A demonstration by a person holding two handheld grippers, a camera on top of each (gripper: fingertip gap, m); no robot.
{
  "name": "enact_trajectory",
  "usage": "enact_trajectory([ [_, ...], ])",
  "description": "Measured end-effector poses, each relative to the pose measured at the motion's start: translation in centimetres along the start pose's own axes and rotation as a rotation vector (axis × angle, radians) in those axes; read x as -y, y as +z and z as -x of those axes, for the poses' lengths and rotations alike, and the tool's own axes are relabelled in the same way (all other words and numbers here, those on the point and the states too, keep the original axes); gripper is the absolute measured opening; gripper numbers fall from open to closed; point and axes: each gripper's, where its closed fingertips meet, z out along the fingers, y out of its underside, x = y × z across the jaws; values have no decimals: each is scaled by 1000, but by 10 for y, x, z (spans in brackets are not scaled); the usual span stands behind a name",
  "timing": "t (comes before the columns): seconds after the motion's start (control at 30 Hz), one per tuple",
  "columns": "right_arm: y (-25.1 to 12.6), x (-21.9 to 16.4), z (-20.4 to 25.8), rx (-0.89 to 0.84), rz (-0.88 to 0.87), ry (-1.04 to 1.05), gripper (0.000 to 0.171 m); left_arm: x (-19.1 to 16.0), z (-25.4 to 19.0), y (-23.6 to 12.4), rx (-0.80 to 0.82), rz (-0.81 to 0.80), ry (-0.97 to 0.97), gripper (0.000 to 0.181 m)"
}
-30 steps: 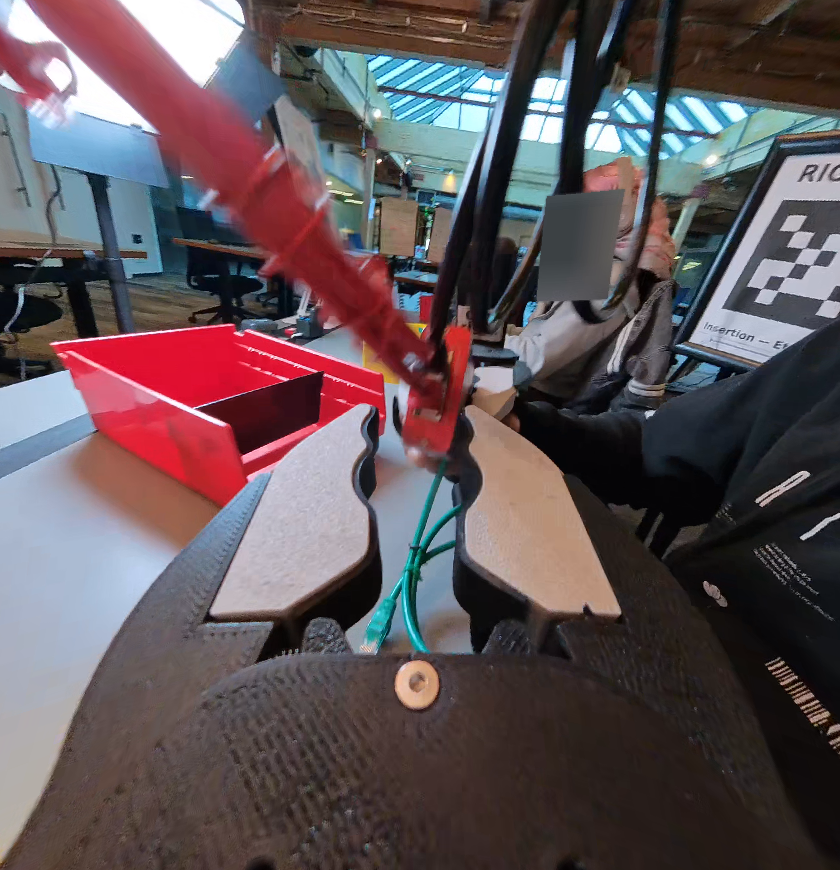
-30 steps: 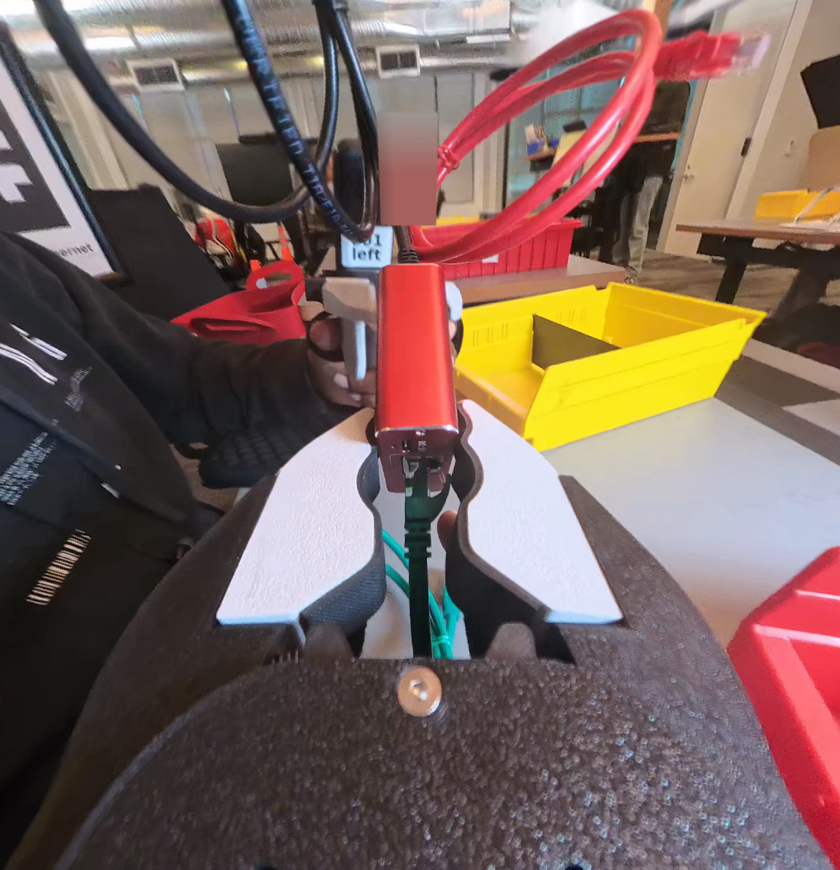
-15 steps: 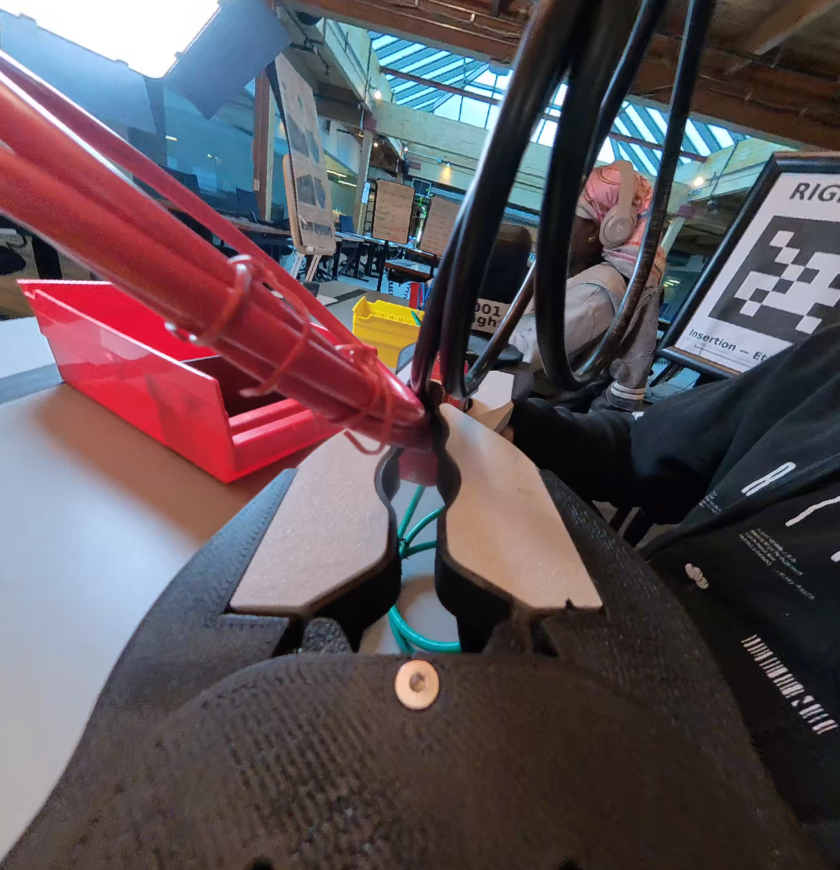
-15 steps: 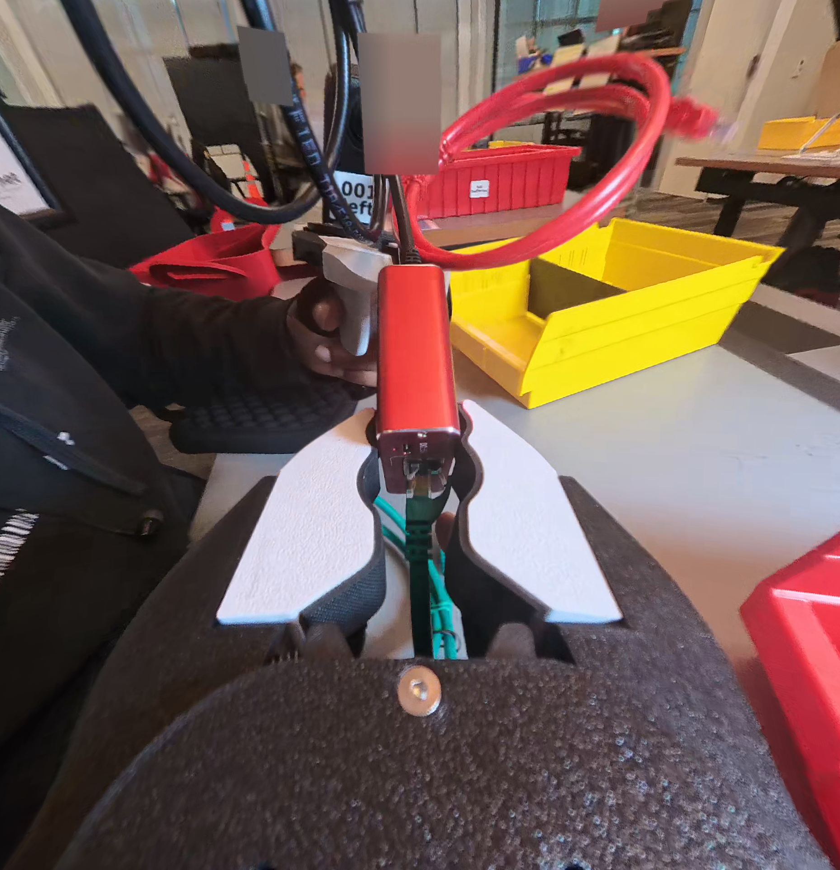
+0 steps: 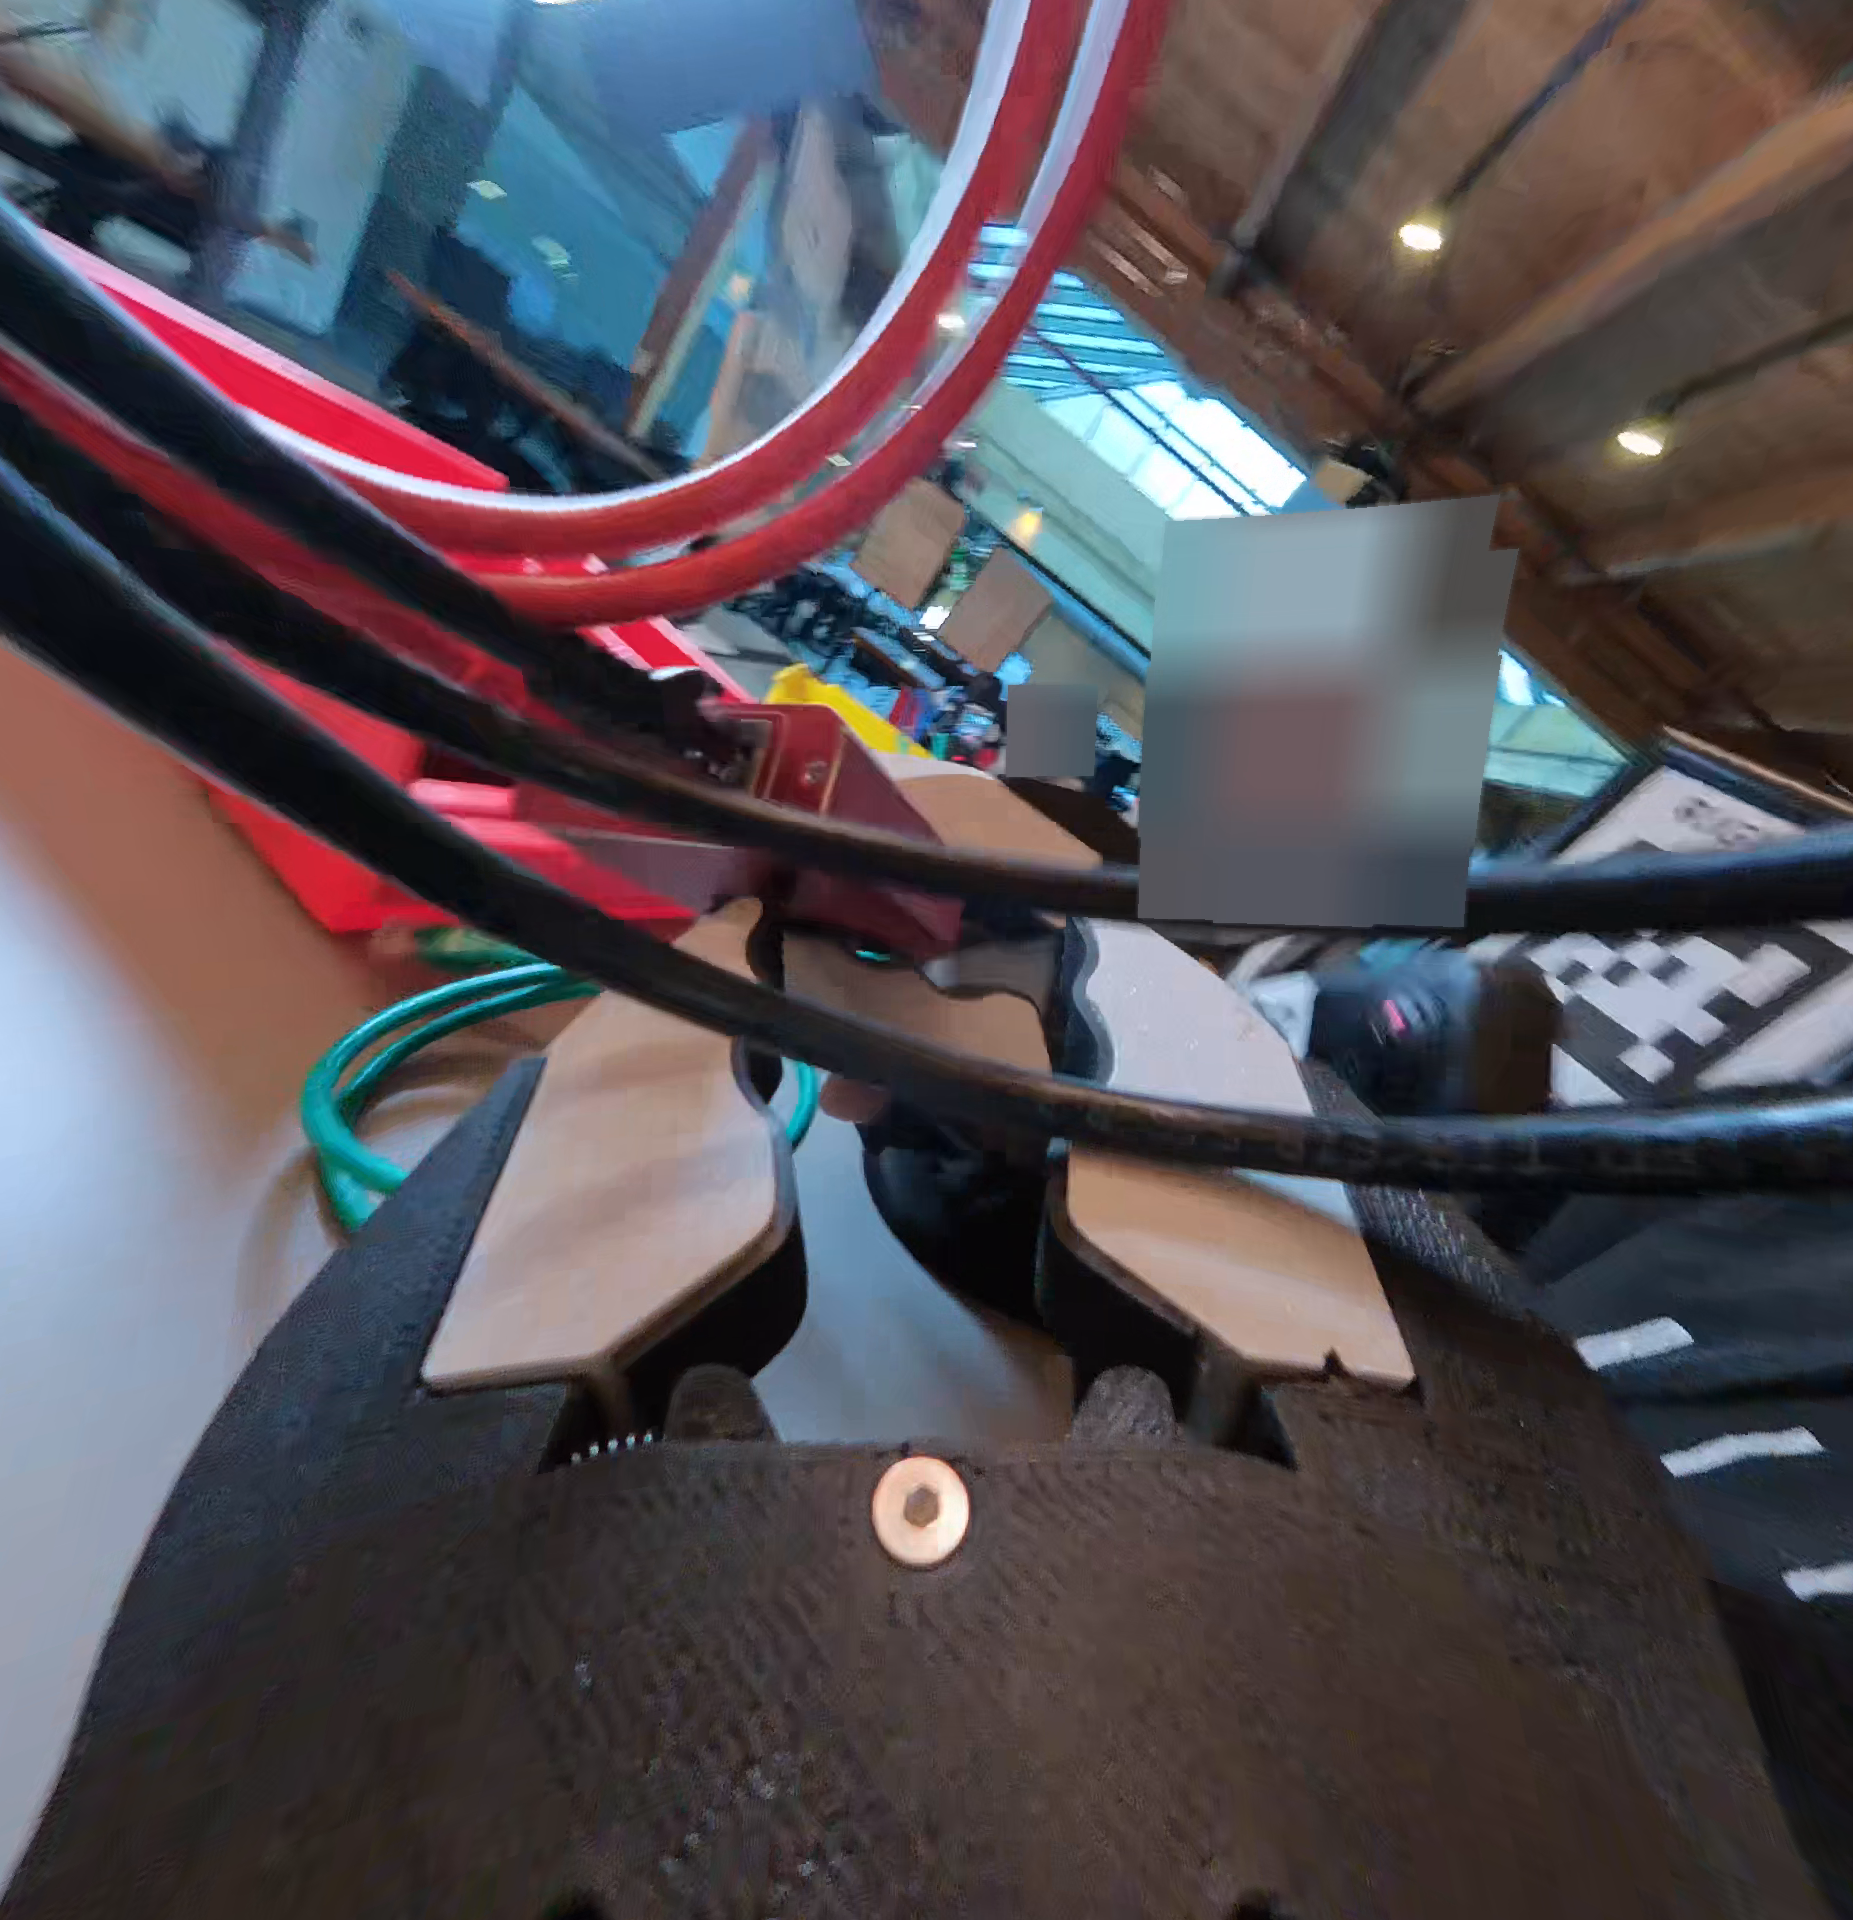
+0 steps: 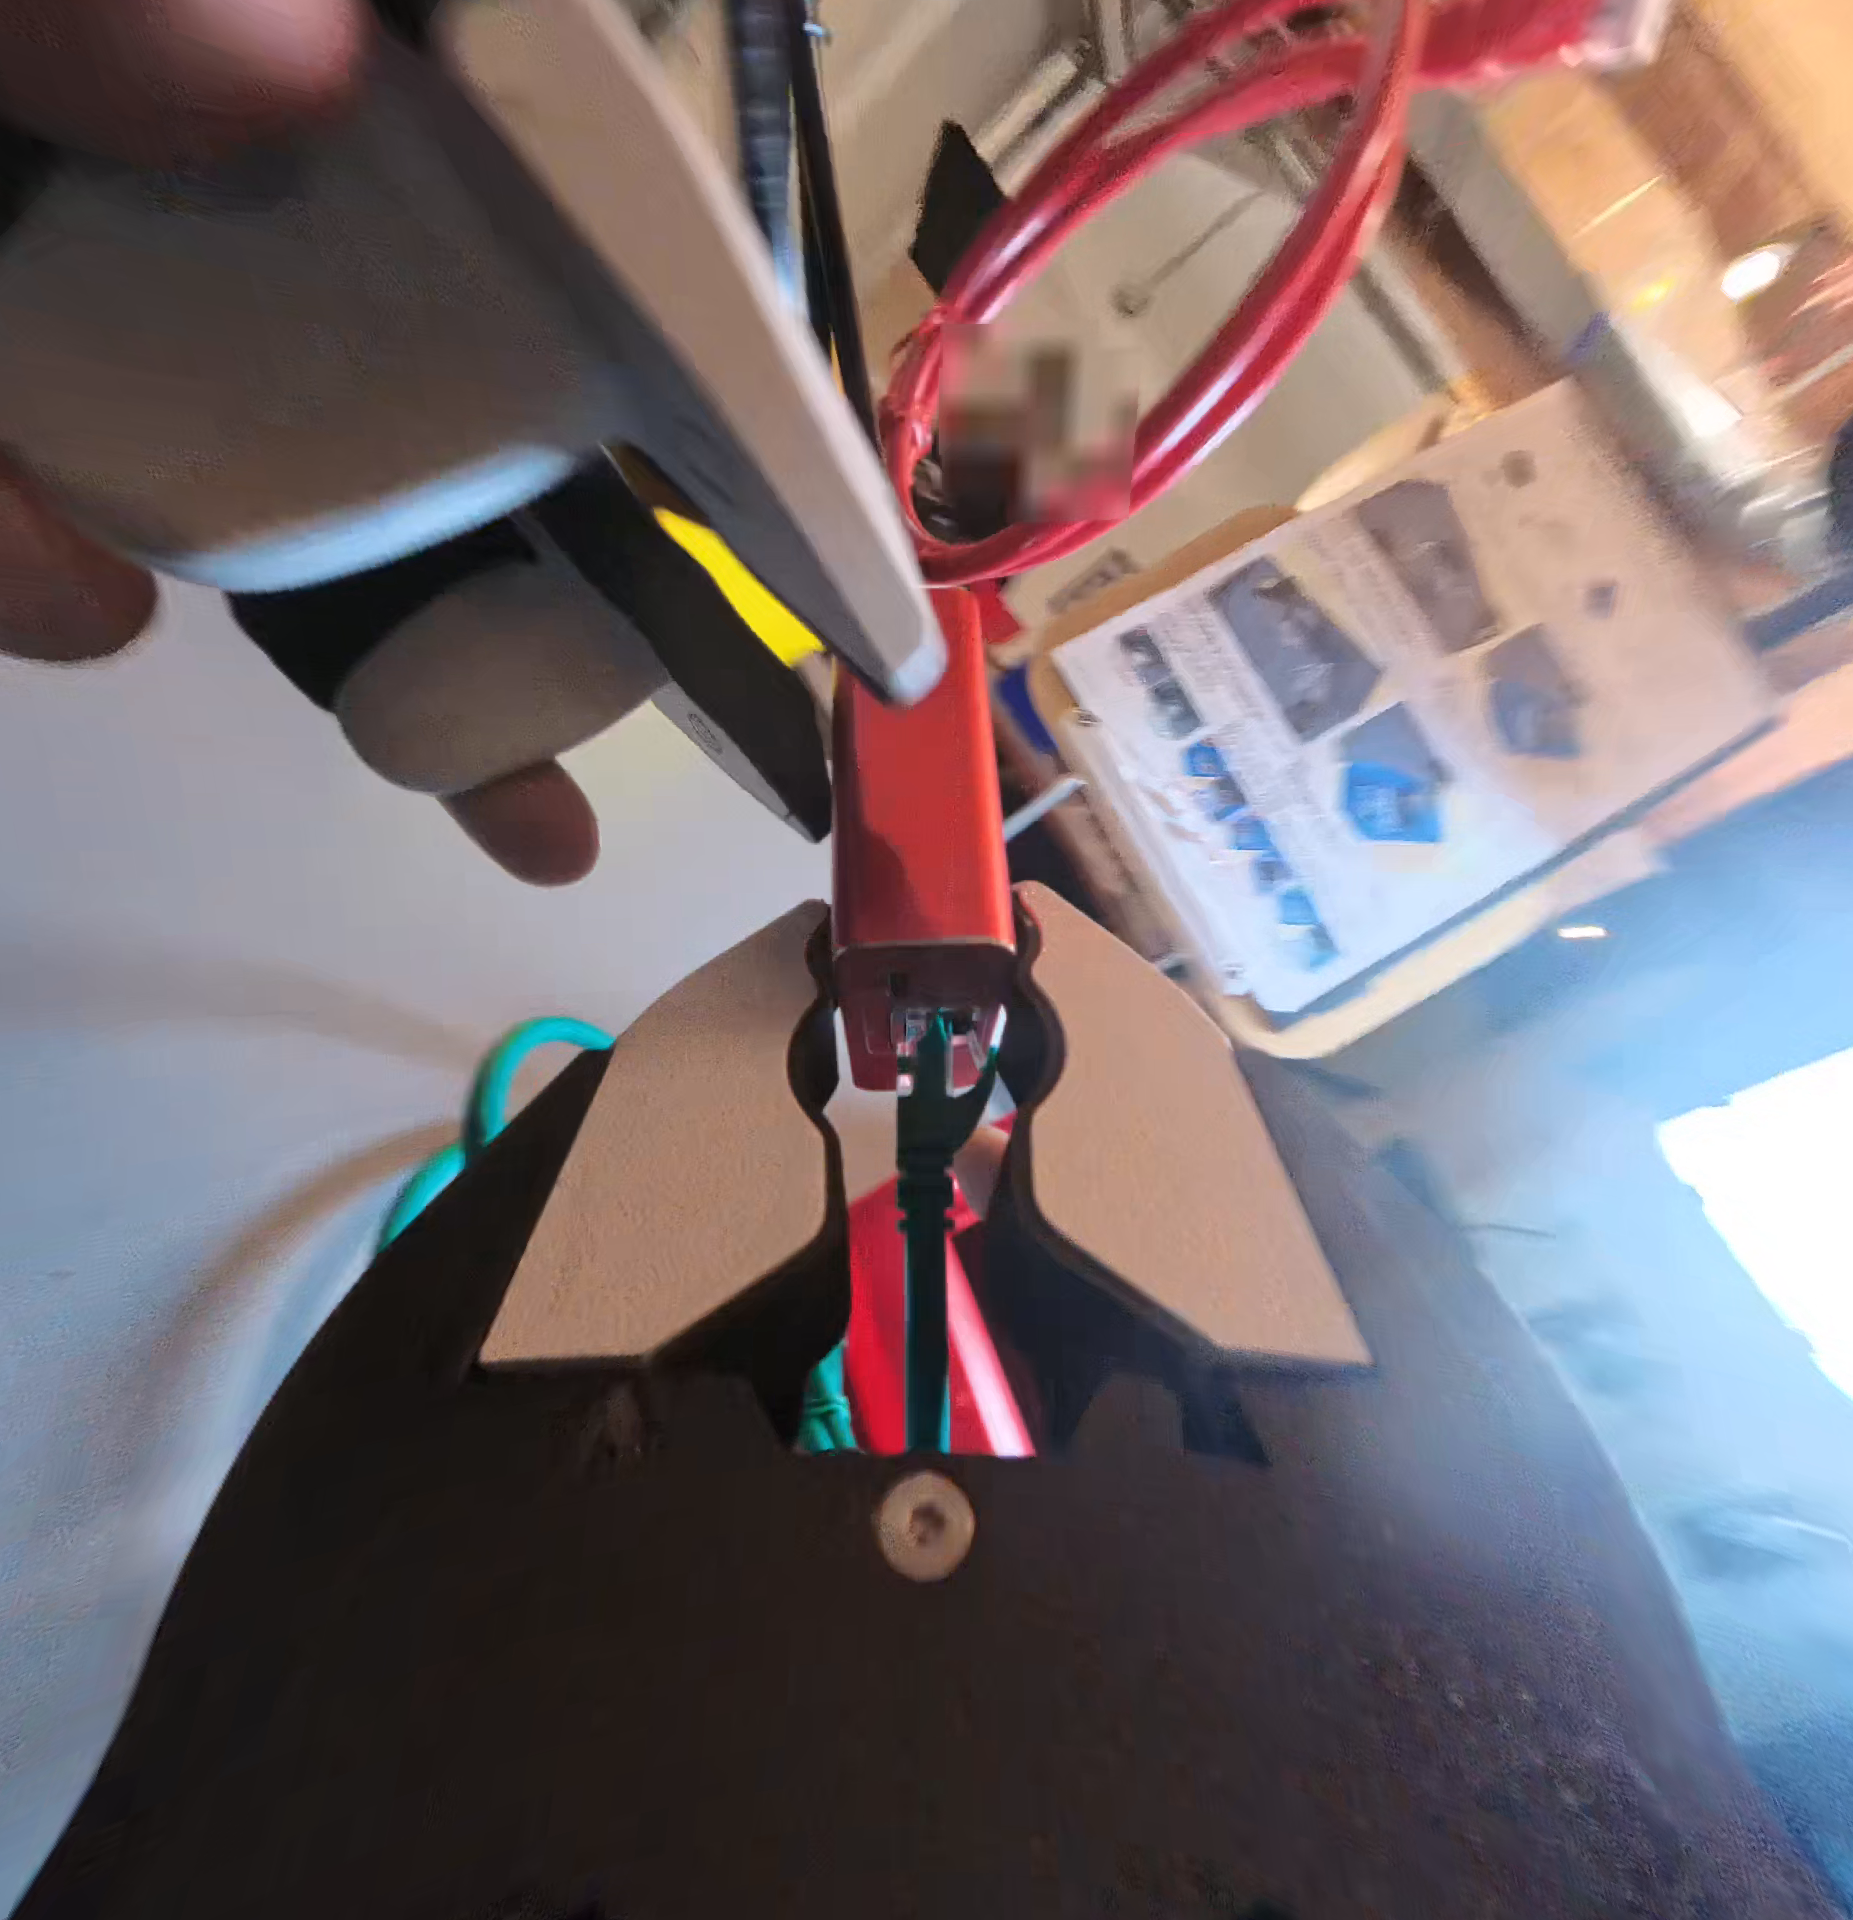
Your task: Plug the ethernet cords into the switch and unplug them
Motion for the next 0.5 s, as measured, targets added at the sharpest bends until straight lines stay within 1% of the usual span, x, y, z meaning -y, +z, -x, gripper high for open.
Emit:
enact_trajectory([
  [0.03, 2, 1, 2, -40, 19, -91, 27, 0, 8, 0, 35, -3, -21, 53],
  [0.1, 4, 5, 12, -54, 29, -205, 26, 0, 22, -5, 88, -22, -78, 47],
  [0.2, 4, 11, 26, -55, 19, -318, 27, -2, 31, -12, 53, -38, -219, 44],
  [0.27, 4, 10, 29, -33, 8, -323, 28, -5, 33, -14, 32, -20, -252, 43],
  [0.33, 3, 10, 28, -24, -4, -330, 32, -4, 33, -16, 21, -20, -244, 37],
  [0.4, -1, 15, 26, -9, -30, -276, 37, 2, 29, -18, -3, -35, -222, 36],
  [0.47, -11, 26, 22, 3, -93, -207, 34, 15, 31, -25, 6, -91, -193, 35],
  [0.5, -16, 31, 20, 30, -121, -128, 34, 24, 32, -31, 3, -124, -175, 34],
])
